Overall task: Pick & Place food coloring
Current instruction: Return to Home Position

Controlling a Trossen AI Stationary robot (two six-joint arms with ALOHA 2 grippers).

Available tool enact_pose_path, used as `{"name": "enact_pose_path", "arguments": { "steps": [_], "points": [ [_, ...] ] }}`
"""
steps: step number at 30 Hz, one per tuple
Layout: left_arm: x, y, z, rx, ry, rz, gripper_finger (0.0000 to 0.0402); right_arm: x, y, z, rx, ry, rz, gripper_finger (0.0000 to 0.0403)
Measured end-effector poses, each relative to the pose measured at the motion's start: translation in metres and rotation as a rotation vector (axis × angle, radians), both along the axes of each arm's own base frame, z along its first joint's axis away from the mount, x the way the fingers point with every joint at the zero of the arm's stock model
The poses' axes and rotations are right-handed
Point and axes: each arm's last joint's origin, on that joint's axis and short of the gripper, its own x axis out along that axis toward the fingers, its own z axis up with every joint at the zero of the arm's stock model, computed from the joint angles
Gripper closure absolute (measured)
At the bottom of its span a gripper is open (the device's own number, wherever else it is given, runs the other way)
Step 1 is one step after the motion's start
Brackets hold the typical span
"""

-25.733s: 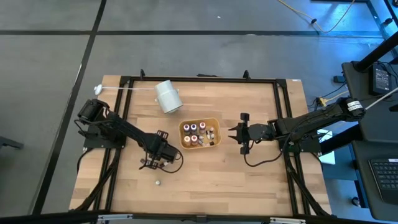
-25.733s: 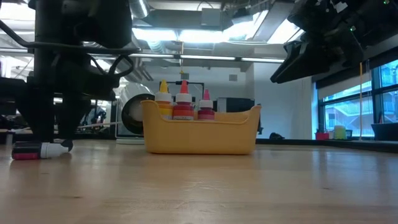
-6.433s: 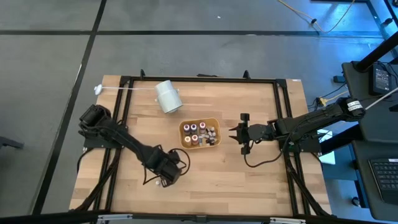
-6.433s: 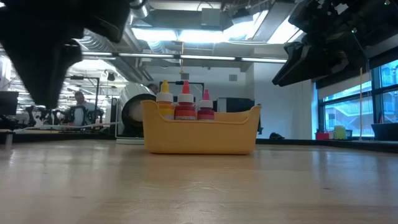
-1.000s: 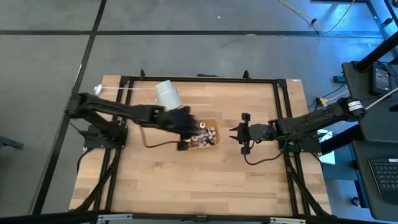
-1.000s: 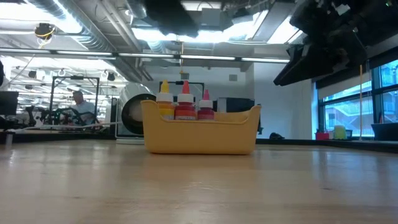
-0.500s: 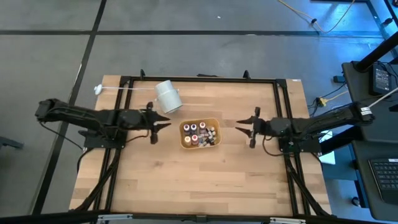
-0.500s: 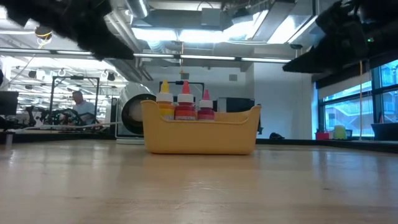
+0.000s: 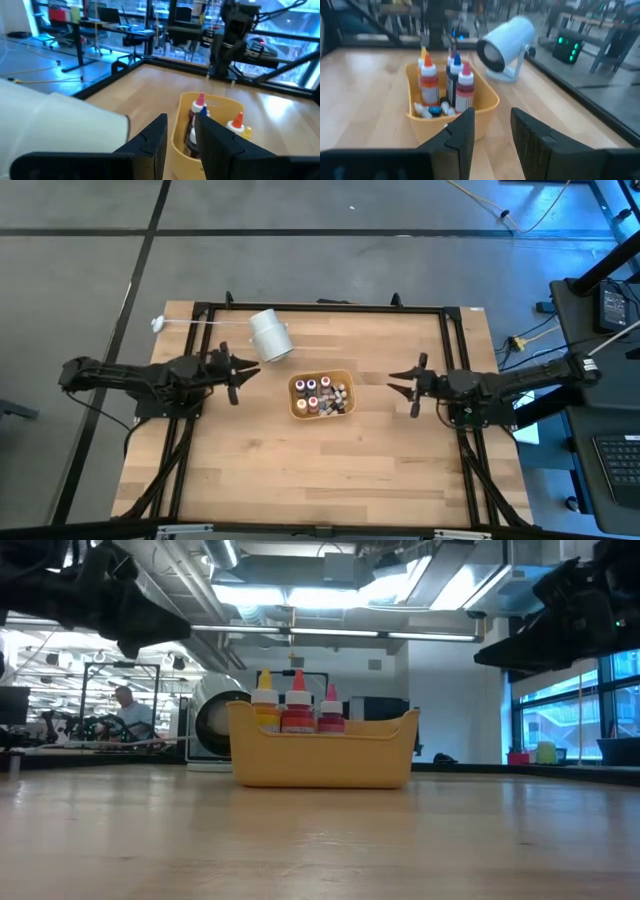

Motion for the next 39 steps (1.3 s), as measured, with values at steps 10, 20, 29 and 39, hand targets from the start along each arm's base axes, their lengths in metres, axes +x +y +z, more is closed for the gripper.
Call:
{"name": "enact_pose_path", "arguments": {
  "steps": [10, 20, 29, 39],
  "points": [
    [-0.017, 0.002, 0.005, 0.033, -0.074, 0.049, 0.0308, -0.017, -0.003, -0.004, 0.005, -0.107, -0.004, 0.0273],
    [-0.034, 0.002, 0.007, 0.045, -0.137, 0.062, 0.0309, -0.036, -0.005, 0.003, 0.014, -0.203, 0.004, 0.0273],
    [-0.029, 0.001, -0.003, 0.052, -0.177, 0.038, 0.0309, -0.038, -0.006, 0.005, 0.031, -0.223, -0.010, 0.0273],
    [-0.024, 0.002, -0.021, 0.039, -0.162, 0.047, 0.0309, -0.037, -0.005, 0.005, 0.014, -0.220, 0.005, 0.0273]
  ]
}}
